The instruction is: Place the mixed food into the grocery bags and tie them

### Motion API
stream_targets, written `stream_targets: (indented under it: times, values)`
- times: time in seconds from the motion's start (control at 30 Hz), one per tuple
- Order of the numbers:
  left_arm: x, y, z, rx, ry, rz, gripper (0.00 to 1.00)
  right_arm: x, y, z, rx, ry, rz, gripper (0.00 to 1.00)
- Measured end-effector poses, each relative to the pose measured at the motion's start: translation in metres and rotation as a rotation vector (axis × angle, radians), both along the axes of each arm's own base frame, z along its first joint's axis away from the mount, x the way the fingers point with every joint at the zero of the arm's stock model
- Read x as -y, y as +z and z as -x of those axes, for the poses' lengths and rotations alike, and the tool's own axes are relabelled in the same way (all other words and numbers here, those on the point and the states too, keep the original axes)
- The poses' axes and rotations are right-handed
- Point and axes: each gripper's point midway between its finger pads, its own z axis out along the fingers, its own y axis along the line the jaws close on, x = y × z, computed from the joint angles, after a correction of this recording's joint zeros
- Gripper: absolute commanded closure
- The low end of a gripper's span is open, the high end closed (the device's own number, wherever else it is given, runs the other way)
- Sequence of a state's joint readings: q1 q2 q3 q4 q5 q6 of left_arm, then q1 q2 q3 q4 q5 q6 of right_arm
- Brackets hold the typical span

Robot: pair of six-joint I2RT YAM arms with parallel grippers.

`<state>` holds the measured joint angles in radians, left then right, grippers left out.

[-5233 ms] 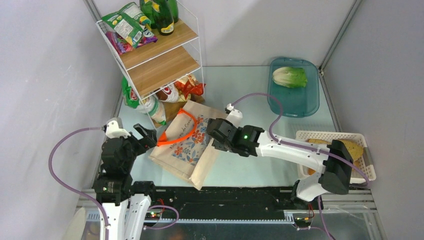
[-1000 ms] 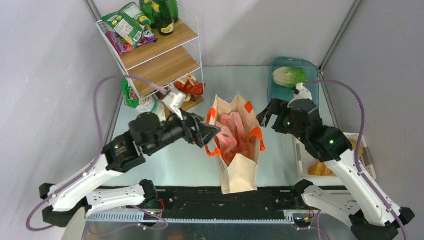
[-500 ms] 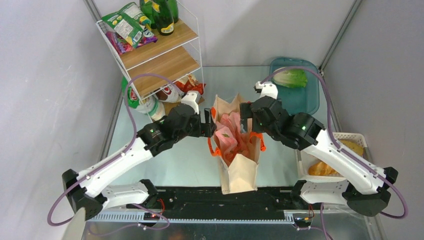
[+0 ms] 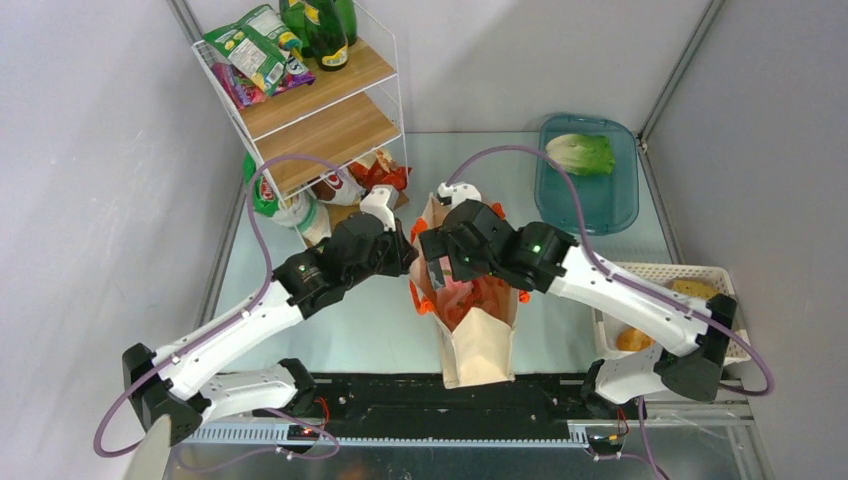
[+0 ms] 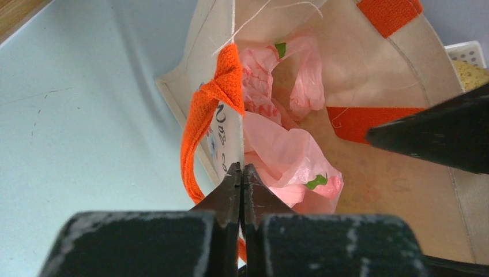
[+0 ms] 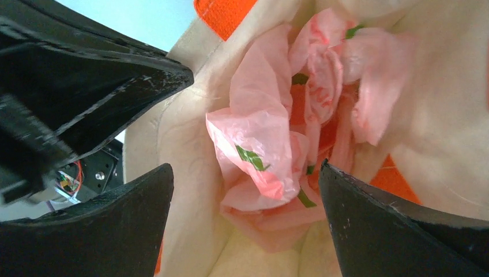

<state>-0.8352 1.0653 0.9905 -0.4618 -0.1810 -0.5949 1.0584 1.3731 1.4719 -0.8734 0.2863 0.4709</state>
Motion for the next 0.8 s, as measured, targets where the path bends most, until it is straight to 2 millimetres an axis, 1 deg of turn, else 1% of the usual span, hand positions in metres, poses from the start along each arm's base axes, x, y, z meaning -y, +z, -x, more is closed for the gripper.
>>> stream_targets:
  times: [0.1,0.2,0.27,0.3,0.33,0.37,0.4,0.43,0.47,0.5,0.57,0.6,0.67,0.7,0.73,0.77,0.8]
  values:
    - [-0.001,0.001,0.002,0.008,-0.005,0.013,1.0,-0.01,-0.023,0.002,-0.052,0.016,0.008,0.01]
    - [-0.002,0.0,0.004,0.016,-0.008,0.024,1.0,-0.013,-0.043,0.007,-0.099,0.018,0.017,0.03]
    - [-0.003,0.0,0.005,0.019,-0.008,0.028,1.0,-0.014,-0.056,0.009,-0.127,0.013,0.024,0.15]
    - [-0.004,0.001,0.006,0.021,-0.009,0.031,1.0,-0.014,-0.063,0.009,-0.138,0.008,0.033,0.37]
    - [-0.004,0.001,0.006,0.021,-0.009,0.032,1.0,-0.013,-0.069,0.01,-0.149,0.003,0.042,0.48]
    - [-0.005,0.0,0.007,0.022,-0.01,0.033,1.0,-0.012,-0.074,0.01,-0.155,0.0,0.052,0.69]
    - [-0.005,0.0,0.007,0.023,-0.01,0.034,1.0,-0.012,-0.076,0.01,-0.159,-0.003,0.055,0.79]
    - [-0.005,0.0,0.007,0.024,-0.01,0.035,1.0,-0.011,-0.077,0.01,-0.158,-0.004,0.059,0.93]
    - [-0.005,0.001,0.007,0.025,-0.01,0.037,1.0,-0.011,-0.077,0.009,-0.154,-0.002,0.058,0.97]
    - [-0.005,0.001,0.007,0.026,-0.012,0.039,1.0,-0.012,-0.073,0.008,-0.145,-0.01,0.042,1.0]
    - [-0.004,0.0,0.008,0.028,-0.016,0.045,1.0,-0.011,-0.063,0.004,-0.116,-0.014,0.017,1.0]
    - [-0.005,0.0,0.008,0.03,-0.016,0.047,1.0,-0.008,-0.054,0.002,-0.095,-0.017,-0.005,1.0]
    - [-0.005,0.0,0.009,0.03,-0.016,0.048,1.0,-0.001,-0.026,-0.002,-0.039,-0.026,-0.076,1.0]
    - [-0.005,0.0,0.009,0.032,-0.016,0.05,1.0,0.005,-0.005,-0.004,0.004,-0.032,-0.132,1.0]
    - [-0.005,-0.001,0.009,0.033,-0.016,0.05,1.0,0.009,0.007,-0.005,0.03,-0.035,-0.161,1.0]
    - [-0.005,-0.001,0.009,0.034,-0.016,0.052,1.0,0.018,0.03,-0.006,0.08,-0.043,-0.222,1.0]
    - [-0.005,-0.001,0.009,0.035,-0.016,0.052,1.0,0.025,0.046,-0.006,0.116,-0.051,-0.262,1.0]
